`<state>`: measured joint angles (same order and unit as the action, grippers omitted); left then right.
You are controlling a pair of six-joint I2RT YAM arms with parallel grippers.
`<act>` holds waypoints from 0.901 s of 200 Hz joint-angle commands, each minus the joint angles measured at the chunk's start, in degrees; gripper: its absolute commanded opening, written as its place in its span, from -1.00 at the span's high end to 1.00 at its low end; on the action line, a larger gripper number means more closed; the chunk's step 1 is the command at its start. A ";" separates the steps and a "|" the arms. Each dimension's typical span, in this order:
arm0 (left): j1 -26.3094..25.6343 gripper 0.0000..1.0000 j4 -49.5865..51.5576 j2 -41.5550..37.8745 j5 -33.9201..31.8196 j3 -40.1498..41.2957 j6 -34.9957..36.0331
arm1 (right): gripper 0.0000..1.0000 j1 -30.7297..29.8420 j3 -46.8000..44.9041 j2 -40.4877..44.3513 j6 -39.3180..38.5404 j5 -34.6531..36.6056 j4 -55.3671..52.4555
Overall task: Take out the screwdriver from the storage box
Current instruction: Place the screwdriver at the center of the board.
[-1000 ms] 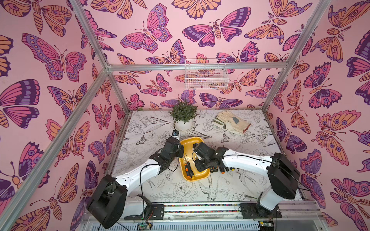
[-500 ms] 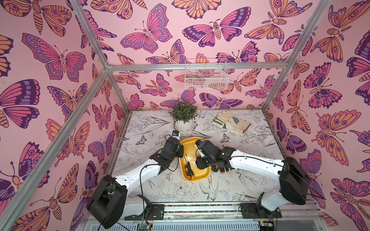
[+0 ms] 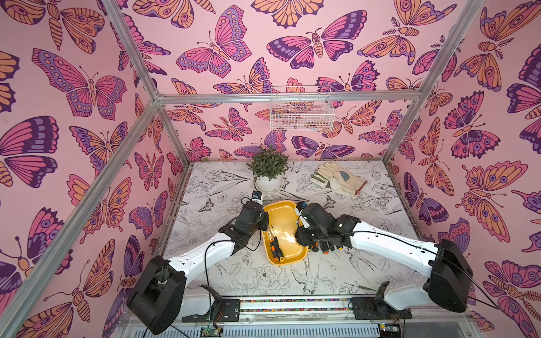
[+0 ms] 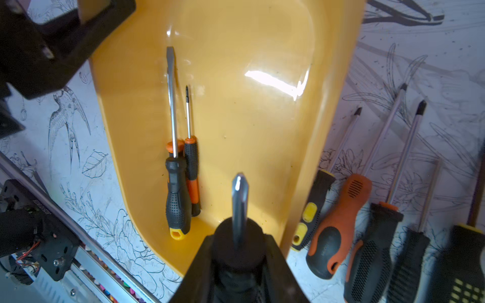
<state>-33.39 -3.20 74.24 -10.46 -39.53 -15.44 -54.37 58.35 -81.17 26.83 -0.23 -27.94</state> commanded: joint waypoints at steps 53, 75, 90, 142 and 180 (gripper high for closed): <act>-0.14 1.00 1.42 0.12 -0.35 1.48 2.23 | 1.00 5.64 -0.95 4.80 -1.27 3.56 -8.98; -0.18 1.00 1.32 0.21 -0.18 1.47 2.19 | 1.00 8.06 -2.12 6.46 -2.24 3.83 -10.67; -0.18 1.00 1.36 0.46 -0.18 1.45 2.21 | 1.00 9.77 -2.75 7.48 -3.07 4.05 -11.88; -0.19 1.00 1.35 0.72 0.00 1.31 2.26 | 1.00 13.66 -3.06 8.48 -5.72 6.27 -16.81; -0.19 1.00 1.37 0.53 0.09 1.45 2.32 | 1.00 15.79 -3.06 8.17 -7.04 7.09 -18.78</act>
<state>-33.39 -3.20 74.26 -10.28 -39.53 -15.44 -40.03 55.09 -73.34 21.61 5.06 -43.66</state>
